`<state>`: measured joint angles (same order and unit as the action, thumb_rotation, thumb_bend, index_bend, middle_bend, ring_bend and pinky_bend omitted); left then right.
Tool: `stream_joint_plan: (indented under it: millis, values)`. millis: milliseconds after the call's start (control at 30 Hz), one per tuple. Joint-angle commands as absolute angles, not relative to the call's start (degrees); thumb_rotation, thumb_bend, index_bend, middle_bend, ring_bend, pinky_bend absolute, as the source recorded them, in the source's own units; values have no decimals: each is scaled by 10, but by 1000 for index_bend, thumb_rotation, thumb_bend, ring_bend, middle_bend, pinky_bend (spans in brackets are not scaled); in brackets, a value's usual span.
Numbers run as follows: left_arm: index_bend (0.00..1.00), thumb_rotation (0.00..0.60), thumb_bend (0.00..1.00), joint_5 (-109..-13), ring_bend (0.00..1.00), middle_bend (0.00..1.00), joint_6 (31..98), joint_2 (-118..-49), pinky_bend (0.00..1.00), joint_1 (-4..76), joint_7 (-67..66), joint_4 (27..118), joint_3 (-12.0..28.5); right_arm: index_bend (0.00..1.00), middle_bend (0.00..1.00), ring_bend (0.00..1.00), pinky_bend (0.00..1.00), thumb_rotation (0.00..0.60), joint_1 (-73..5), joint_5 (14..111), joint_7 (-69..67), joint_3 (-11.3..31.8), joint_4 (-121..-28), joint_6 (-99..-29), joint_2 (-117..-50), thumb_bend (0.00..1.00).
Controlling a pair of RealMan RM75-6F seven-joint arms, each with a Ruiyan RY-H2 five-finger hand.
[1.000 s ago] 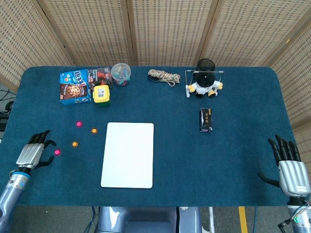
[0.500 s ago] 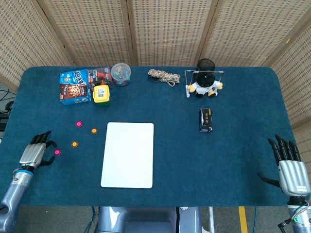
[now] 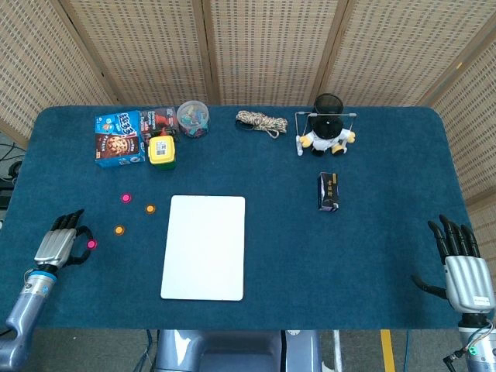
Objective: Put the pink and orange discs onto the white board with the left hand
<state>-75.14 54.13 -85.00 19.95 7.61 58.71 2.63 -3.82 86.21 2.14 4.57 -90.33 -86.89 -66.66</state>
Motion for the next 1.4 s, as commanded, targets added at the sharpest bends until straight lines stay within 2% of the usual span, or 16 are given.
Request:
stream_joint_plan:
  millis: [33,233,500,667,1033,1400]
  values:
    - [544,600,397,-753,0,0,547,-849,0,198,78,588,27,0,0,0,0,600,-38,862,22,46,-903,-869,-667,0]
    - [544,600,397,-776,0,0,586,-826,0,198,98,627,34,0,0,0,0,600,-38,861,20,46,-905,-868,-666,0]
    - [544,600,389,-841,0,0,627,-782,0,240,76,756,53,0,0,0,0,600,-38,860,18,46,-905,-866,-665,0]
    - [544,600,383,-838,0,0,593,-798,0,289,-1,809,73,0,0,0,0,600,-38,857,19,47,-905,-866,-666,0]
    - [544,600,379,-780,0,0,520,-884,0,361,-107,801,88,0,0,0,0,600,-39,846,13,49,-907,-858,-662,0]
    - [533,600,371,-782,0,0,512,-925,0,380,-131,790,62,0,0,0,0,600,-40,843,7,48,-910,-851,-658,0]
